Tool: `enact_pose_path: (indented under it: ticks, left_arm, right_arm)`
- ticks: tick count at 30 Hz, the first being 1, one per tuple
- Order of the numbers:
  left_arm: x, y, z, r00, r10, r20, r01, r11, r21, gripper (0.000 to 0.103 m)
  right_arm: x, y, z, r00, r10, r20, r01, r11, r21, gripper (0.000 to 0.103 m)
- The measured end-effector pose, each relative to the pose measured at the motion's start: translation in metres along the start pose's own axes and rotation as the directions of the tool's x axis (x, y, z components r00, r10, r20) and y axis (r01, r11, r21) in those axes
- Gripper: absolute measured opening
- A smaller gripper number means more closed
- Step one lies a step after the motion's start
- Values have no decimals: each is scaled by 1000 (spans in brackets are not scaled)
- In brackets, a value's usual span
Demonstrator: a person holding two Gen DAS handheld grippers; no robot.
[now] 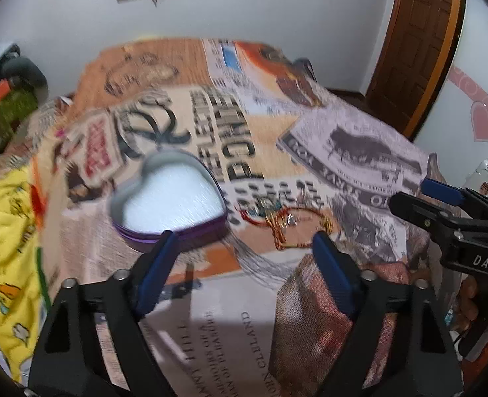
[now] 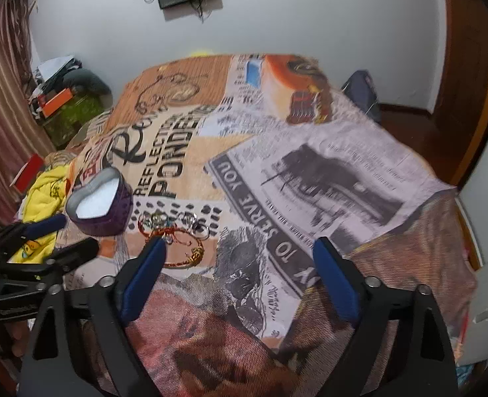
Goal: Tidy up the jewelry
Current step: 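Move both tools down toward the jewelry pile beside the heart tin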
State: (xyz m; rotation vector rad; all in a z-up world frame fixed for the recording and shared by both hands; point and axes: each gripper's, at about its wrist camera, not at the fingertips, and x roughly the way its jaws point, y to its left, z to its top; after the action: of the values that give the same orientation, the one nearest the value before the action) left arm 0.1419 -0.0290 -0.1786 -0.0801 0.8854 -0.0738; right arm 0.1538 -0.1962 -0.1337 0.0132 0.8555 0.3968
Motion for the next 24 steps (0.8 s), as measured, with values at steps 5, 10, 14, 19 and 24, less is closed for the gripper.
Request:
enact_pose_path:
  ticks: [5,10,14,19,24]
  left_arm:
    - [24,1,-1,997,-54,-64,53,998,-20,64]
    - [38,1,0,989,-102,-103,98,994,-41,49]
    - [38,0,-1,988,-115,-102,112,993,-32,44]
    - [44,0,0,983,-143,-112,140,990,-36,31]
    - [44,3,0,982,-155,-109,151,988,-40,31]
  right_arm:
    - [20,-4,3,998,55,-40,-55,998,-9,68]
    - [43,1,13,993,93,-74,-96,994,-44,67]
    - [64,5,18,984,130,-122,-138,989,-60,55]
    - [84,11,20,966,179,-184,-192,980,-58,40]
    - [95,20,19,959,181,-216,-203,976,-80,27]
